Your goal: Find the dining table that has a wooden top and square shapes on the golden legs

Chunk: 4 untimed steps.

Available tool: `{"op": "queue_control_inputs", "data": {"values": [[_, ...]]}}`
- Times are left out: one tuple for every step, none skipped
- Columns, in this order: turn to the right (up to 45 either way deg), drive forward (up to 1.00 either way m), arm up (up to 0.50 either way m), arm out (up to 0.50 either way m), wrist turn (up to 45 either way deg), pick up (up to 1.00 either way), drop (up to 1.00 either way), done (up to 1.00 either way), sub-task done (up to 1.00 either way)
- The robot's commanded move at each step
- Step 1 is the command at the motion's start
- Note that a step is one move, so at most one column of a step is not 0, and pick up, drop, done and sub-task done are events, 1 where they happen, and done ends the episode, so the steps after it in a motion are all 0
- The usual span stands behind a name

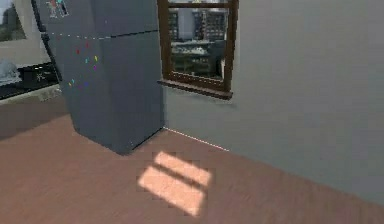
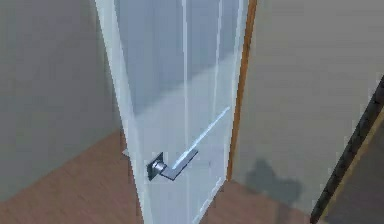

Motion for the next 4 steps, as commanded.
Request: {"op": "queue_control_inputs", "data": {"values": [[0.0, 0.50, 0.00, 0.00, 0.0, 0.00, 0.00, 0.00, 0.00], [-45.0, 0.00, 0.00, 0.00, 0.0, 0.00, 0.00, 0.00, 0.00], [-21.0, 0.00, 0.00, 0.00, 0.0, 0.00, 0.00, 0.00, 0.00], [0.0, 1.00, 0.00, 0.00, 0.0, 0.00, 0.00, 0.00, 0.00]]}}
